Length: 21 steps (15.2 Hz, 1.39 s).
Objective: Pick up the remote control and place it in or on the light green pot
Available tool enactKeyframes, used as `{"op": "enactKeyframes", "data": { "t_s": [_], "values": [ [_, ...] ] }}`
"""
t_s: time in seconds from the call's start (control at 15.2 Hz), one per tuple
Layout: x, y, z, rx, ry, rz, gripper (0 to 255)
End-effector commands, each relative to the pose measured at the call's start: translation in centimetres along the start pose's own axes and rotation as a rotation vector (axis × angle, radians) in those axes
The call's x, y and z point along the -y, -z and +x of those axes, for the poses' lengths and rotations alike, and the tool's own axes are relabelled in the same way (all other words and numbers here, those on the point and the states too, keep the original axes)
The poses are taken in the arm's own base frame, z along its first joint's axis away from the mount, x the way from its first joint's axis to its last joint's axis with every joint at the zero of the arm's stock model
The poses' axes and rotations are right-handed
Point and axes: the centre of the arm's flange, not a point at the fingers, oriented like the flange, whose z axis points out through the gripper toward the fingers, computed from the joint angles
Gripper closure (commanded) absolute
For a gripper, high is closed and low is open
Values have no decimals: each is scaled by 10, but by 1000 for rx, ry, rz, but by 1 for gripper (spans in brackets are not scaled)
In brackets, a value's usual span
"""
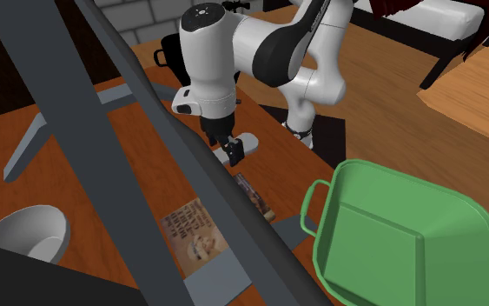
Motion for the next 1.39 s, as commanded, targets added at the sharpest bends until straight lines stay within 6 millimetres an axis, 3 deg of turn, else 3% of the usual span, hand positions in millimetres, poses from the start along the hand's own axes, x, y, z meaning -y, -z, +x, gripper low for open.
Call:
{"op": "enactKeyframes", "data": {
  "t_s": [0.0, 0.13, 0.2, 0.79, 1.32],
  "values": [
    [0, 0, 0, 0, 0, 0, 0],
    [0, 0, 0, 0, 0, 0, 0],
    [0, 0, 0, 0, 0, 0, 255],
    [0, 0, 0, 0, 0, 0, 255],
    [1, 42, 0, 0, 0, 0, 255]
  ]
}}
